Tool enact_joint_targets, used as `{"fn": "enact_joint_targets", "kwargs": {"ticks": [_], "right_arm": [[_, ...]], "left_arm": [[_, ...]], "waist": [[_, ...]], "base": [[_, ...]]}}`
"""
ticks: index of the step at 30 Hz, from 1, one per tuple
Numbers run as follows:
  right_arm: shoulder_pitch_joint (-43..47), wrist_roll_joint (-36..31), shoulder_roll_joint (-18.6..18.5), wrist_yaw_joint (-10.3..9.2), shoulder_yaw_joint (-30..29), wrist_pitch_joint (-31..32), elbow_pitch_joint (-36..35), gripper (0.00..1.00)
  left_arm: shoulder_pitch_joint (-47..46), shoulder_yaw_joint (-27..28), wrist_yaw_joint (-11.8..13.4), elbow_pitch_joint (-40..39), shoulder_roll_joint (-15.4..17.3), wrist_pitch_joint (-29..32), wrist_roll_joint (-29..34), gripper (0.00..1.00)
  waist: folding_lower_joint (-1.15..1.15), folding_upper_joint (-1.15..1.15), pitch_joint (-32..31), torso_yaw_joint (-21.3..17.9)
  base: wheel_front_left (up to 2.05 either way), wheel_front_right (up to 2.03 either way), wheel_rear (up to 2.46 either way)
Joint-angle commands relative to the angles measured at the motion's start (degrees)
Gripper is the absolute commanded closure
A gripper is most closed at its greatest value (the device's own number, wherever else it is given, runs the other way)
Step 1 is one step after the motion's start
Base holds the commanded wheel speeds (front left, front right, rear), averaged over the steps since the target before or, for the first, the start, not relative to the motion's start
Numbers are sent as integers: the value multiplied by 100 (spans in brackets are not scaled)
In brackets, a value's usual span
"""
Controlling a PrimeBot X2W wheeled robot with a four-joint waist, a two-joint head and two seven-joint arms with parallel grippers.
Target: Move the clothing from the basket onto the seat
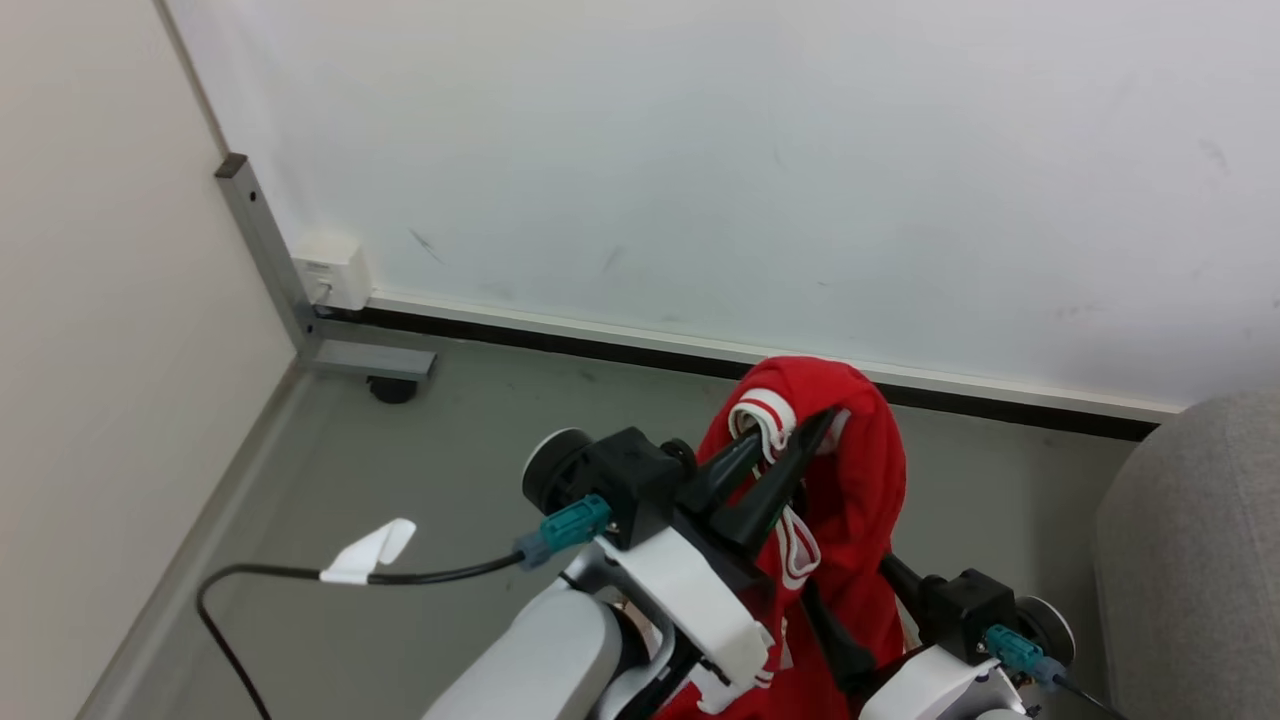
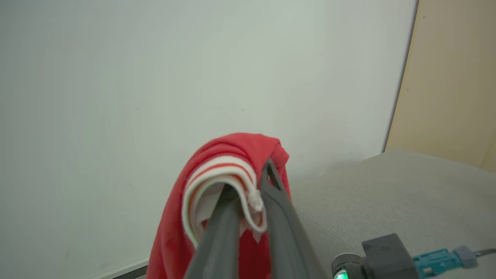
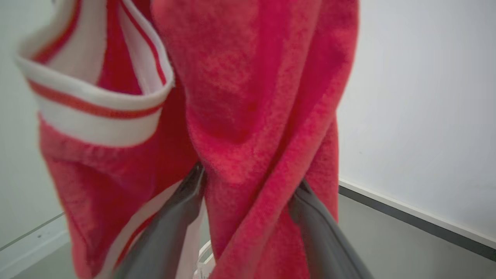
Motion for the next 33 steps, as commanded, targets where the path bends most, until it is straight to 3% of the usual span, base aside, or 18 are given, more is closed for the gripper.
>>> {"fn": "enact_joint_targets", "kwargs": {"ticks": [1,8,9,11,28,32,33], "right_arm": [[-63,-30,-34,-12,-29,-1,82,0],[-172,-82,14,-12,-160,-1,384,0],[-183,-72,23,-12,-174,-1,402,53],[-199,-61,36,-12,-206,-1,414,100],[21,26,75,-12,-789,0,-107,100],[48,-69,22,-12,-1058,0,-260,100],[32,-88,15,-12,-1114,0,-297,100]], "left_arm": [[60,-27,-11,-65,-10,21,-69,100],[116,-148,38,-241,-22,36,-194,100],[117,-148,42,-247,-23,37,-199,100],[116,-142,53,-257,-18,35,-220,100],[218,25,220,-28,192,-130,-321,100],[288,-150,124,112,223,-176,-282,52],[295,-170,123,147,222,-197,-279,20]], "waist": [[0,0,-9,103],[0,0,-19,300],[0,0,-21,315],[0,0,-27,332],[0,0,-17,62],[0,0,4,-68],[0,0,10,-108]], "base": [[0,0,0],[0,0,0],[0,0,0],[0,0,0],[0,0,0],[0,0,0],[0,0,0]]}}
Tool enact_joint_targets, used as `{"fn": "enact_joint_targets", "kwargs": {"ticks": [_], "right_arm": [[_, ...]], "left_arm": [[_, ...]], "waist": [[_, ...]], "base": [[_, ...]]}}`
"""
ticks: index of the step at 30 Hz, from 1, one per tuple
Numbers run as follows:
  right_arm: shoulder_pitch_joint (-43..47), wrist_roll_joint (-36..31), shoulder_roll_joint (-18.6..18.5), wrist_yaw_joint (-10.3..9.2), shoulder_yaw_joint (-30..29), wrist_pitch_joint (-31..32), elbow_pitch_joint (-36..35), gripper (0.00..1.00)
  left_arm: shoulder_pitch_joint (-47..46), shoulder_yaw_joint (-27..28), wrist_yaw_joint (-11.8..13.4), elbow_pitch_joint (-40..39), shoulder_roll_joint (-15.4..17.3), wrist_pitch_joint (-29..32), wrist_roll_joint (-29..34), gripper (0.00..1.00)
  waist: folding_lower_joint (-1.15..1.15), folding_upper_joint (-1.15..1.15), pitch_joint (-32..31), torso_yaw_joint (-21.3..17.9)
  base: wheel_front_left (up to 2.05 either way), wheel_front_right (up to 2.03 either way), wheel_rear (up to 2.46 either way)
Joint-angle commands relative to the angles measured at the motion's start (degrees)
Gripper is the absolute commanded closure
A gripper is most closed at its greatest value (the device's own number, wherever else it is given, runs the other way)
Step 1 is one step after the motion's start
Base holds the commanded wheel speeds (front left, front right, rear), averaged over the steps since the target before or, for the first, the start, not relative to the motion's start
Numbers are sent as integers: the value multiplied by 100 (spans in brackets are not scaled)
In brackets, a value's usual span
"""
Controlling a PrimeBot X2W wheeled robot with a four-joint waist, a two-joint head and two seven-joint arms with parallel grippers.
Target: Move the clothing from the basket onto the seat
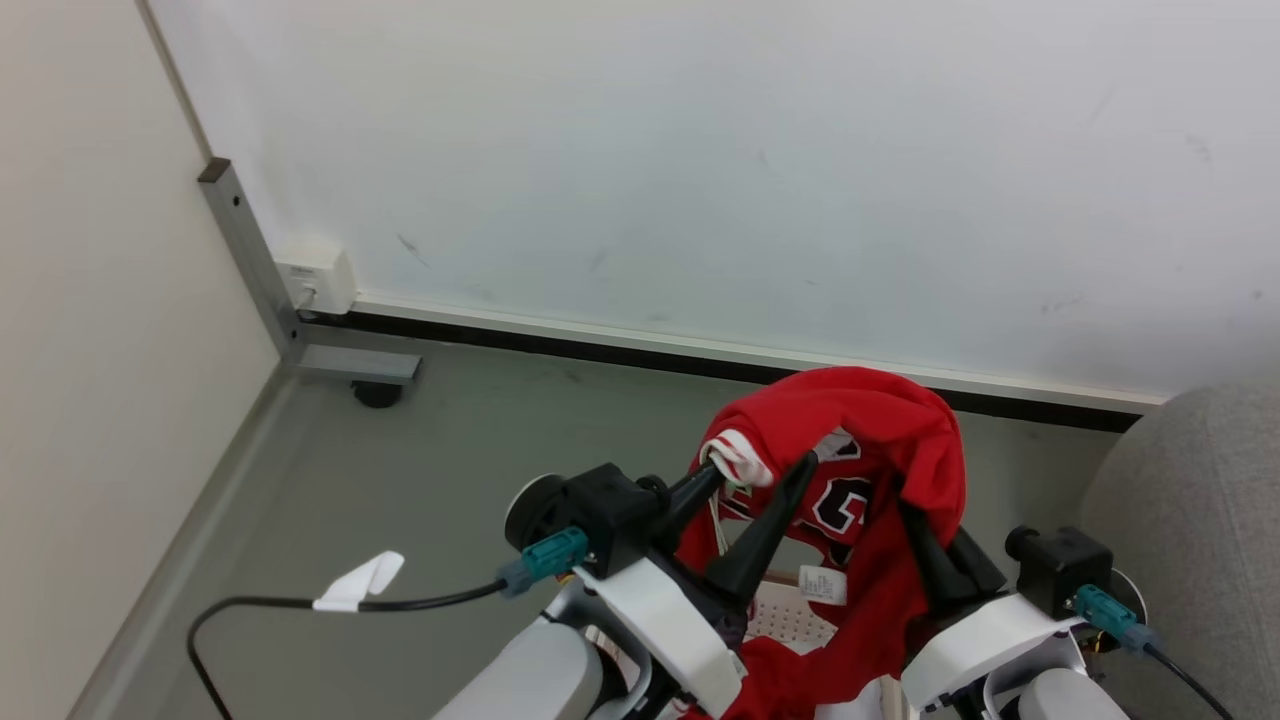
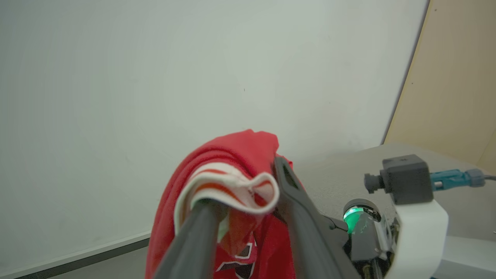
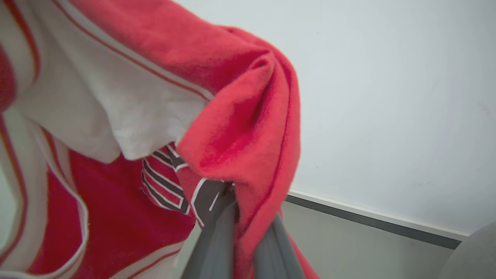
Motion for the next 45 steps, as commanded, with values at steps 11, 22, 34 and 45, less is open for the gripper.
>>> {"fn": "enact_joint_targets", "kwargs": {"ticks": [11,22,34,45], "right_arm": [[-133,-112,-220,-12,-546,0,-579,100],[-165,-255,-634,-12,-818,-1,-1070,100],[-98,-290,-751,-12,-1631,-1,-1705,100],[217,-332,-695,-12,-2136,0,-2123,100]], "left_arm": [[159,-71,8,239,38,-317,5,0],[231,29,0,272,92,-595,89,0],[223,-30,-96,381,203,-637,257,0],[188,-59,-112,498,243,-639,389,0]], "waist": [[0,0,98,-718],[0,0,311,-1856],[0,0,545,-2987],[0,0,641,-3607]], "base": [[0,0,0],[0,0,0],[0,0,0],[0,0,0]]}}
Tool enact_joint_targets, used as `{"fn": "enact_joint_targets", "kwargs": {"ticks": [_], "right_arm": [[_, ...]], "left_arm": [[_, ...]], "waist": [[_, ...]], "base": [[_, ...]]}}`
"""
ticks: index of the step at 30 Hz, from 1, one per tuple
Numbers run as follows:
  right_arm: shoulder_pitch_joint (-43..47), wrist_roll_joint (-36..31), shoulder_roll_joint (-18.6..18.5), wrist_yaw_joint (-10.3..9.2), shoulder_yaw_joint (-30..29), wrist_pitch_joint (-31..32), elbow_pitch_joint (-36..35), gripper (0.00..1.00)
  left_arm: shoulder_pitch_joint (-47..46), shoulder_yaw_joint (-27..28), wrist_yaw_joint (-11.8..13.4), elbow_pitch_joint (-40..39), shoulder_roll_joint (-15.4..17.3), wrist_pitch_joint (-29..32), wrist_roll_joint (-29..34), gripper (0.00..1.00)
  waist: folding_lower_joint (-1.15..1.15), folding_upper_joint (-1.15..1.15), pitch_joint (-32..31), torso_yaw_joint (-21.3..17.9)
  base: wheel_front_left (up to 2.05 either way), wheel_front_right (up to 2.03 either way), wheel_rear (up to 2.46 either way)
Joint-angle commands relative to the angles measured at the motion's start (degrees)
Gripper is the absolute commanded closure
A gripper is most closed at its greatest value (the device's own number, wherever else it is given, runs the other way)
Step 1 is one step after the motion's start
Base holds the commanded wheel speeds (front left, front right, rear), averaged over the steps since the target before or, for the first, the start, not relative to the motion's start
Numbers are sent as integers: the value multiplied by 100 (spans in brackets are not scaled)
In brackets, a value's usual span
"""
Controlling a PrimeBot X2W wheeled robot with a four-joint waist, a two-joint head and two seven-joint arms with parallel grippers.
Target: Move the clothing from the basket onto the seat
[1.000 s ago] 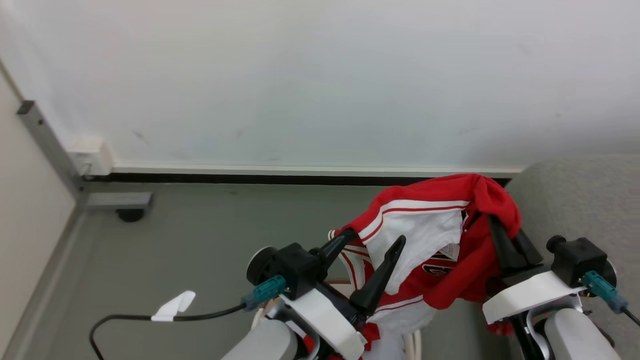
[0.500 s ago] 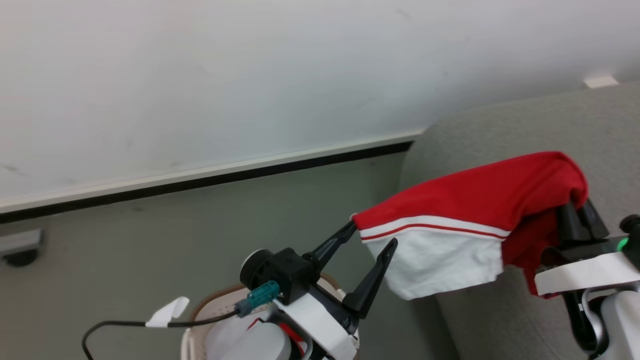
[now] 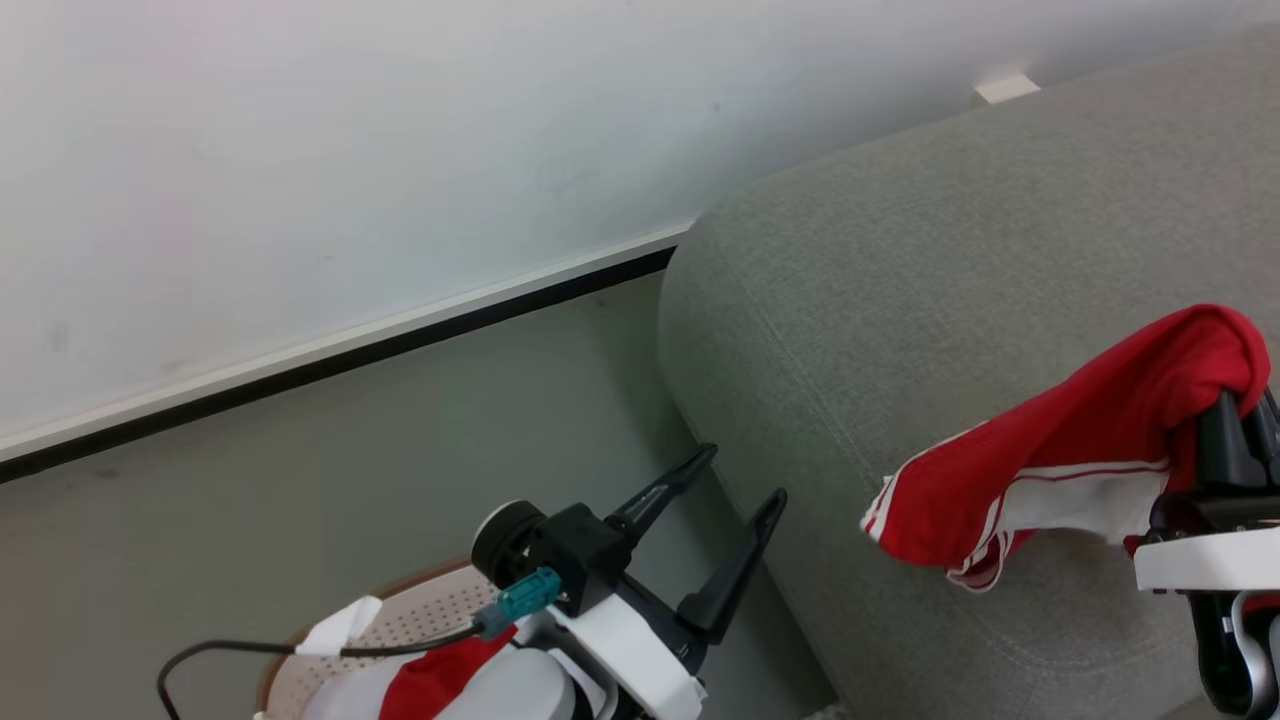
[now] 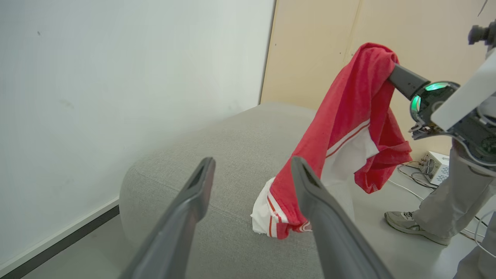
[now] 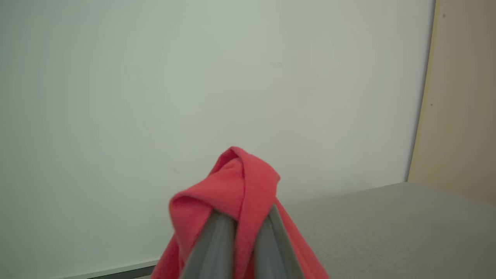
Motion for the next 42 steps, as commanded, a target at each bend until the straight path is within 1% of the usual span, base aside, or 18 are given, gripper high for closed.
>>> {"fn": "enact_joint_targets", "kwargs": {"ticks": [1,6,11,14,17,24,26,30,34,39,42], "right_arm": [[78,-4,28,-12,-16,-1,-37,100],[170,-23,69,-12,-60,-2,-61,100],[144,-51,109,-12,-105,-1,-68,100],[1,-13,51,-12,-87,-1,-29,100],[-232,25,-91,-12,-29,-1,49,100],[-1221,284,-651,-12,8,36,458,100],[-1571,274,-897,-12,27,110,630,100],[-2313,499,-1261,-12,28,195,904,100],[-2996,559,-1672,-12,33,283,1257,100],[-3639,454,-2138,-12,75,313,1848,100],[-3960,287,-2380,-12,363,412,2310,100]], "left_arm": [[8,10,9,9,37,0,47,0],[55,58,3,31,25,-1,107,0],[53,88,-3,40,-4,-2,161,0],[-28,100,-7,31,7,-2,246,0],[-107,103,-14,2,33,-2,312,0],[-356,66,-43,-25,75,-2,414,0],[-437,62,-44,-24,104,0,443,0],[-593,60,-49,-60,152,40,480,0],[-743,52,-46,-126,194,98,507,0],[-928,66,-23,-273,293,189,588,0],[-1051,86,-19,-363,362,242,632,0]], "waist": [[0,-1,22,-71],[0,-1,45,-116],[0,-1,134,-44],[0,-1,253,37],[0,-1,422,125],[0,-1,989,394],[0,-1,1172,488],[0,-1,1563,681],[0,-1,1954,882],[0,-1,2440,1079],[0,-1,2718,1186]], "base": [[0,0,0],[0,0,0],[0,0,0],[0,0,0],[0,0,0],[0,0,0],[0,0,0],[0,0,0],[0,0,0],[0,0,0],[0,0,0]]}}
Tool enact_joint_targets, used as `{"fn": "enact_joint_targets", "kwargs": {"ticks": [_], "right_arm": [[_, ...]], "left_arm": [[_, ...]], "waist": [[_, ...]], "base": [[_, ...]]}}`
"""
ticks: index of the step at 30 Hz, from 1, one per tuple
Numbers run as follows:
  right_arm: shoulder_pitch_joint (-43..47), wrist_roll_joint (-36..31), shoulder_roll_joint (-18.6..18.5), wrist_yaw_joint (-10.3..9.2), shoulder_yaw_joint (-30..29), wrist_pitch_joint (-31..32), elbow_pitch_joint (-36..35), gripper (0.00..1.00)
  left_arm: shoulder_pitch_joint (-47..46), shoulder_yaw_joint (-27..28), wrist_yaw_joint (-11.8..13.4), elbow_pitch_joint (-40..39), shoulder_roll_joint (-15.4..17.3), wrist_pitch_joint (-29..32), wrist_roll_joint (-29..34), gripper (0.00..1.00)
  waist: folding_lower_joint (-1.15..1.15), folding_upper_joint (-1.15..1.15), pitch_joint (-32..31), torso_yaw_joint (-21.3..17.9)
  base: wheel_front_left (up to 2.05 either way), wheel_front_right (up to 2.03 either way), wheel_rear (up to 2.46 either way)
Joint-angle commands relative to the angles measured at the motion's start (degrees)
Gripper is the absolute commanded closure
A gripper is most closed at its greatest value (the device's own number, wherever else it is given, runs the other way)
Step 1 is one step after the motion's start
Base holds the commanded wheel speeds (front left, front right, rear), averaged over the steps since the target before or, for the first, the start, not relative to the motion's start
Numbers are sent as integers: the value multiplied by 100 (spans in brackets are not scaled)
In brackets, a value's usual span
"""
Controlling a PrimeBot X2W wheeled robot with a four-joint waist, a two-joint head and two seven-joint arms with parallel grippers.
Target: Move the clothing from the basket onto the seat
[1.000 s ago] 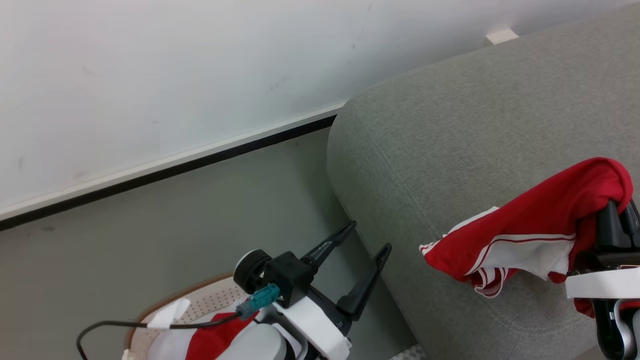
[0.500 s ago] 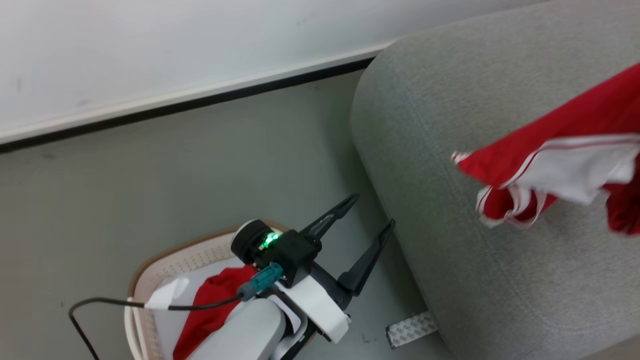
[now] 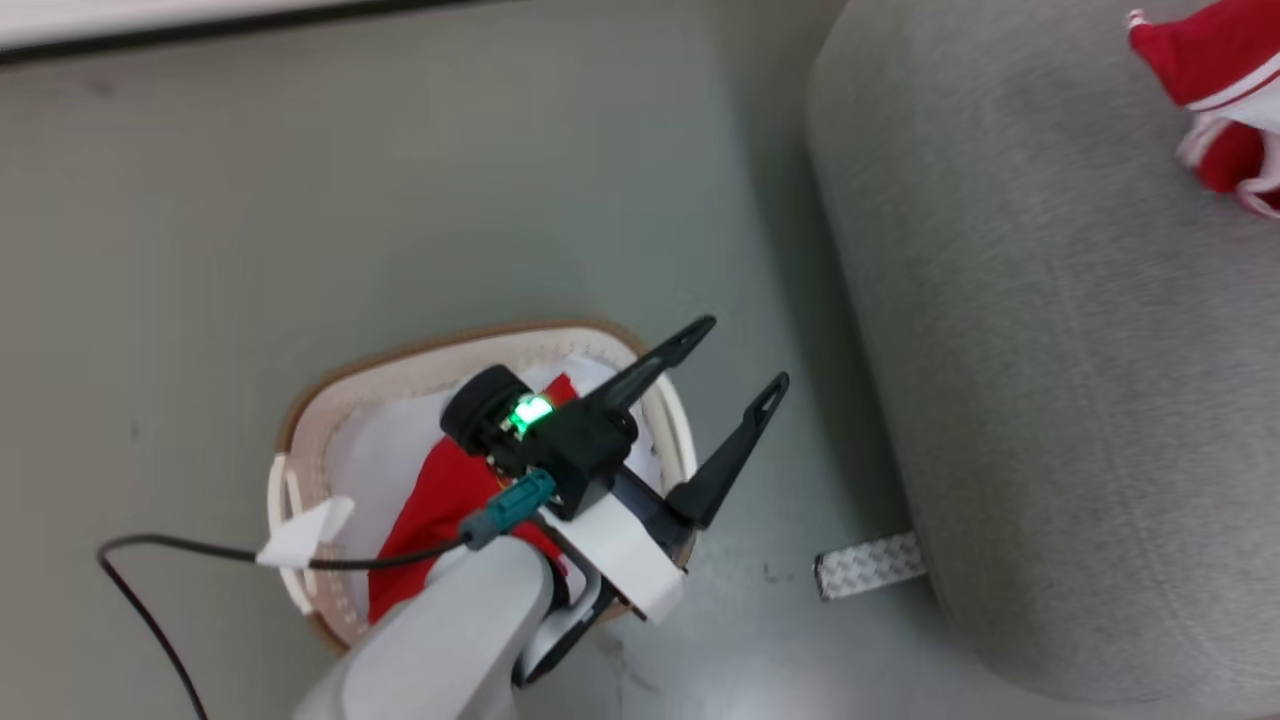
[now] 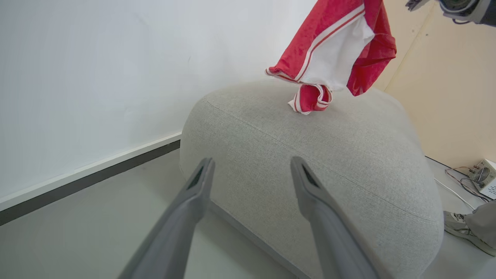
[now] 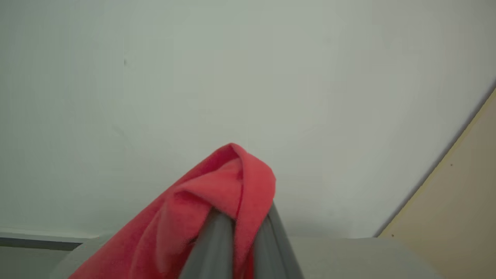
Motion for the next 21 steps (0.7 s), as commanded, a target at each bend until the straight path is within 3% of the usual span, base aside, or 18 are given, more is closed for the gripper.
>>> {"fn": "enact_joint_targets", "kwargs": {"ticks": [1,4,10,17,18,20,21], "right_arm": [[-198,-60,-77,-12,169,42,210,100],[-470,-220,-235,-12,451,98,716,100],[-725,-219,-108,-12,770,228,1869,100],[-654,383,9,-12,1668,886,2488,99],[-675,487,-23,-12,1774,916,2492,90],[-722,667,-62,-12,1975,924,2497,61],[-722,667,-62,-12,1975,924,2497,61]], "left_arm": [[-123,33,17,-68,68,29,111,0],[-230,62,47,-161,130,92,133,0],[-393,63,73,-264,186,150,157,0],[-454,71,99,-211,231,117,135,0],[-452,86,105,-196,245,112,112,0],[-443,112,120,-166,268,103,72,0],[-443,112,120,-166,268,103,72,0]], "waist": [[-1,0,391,223],[-1,0,664,280],[-1,0,1048,343],[-1,0,1149,319],[-1,0,1137,305],[-1,0,1092,268],[-1,0,1092,268]], "base": [[0,0,0],[0,0,0],[0,0,0],[0,0,0],[0,0,0],[0,0,0],[0,0,0]]}}
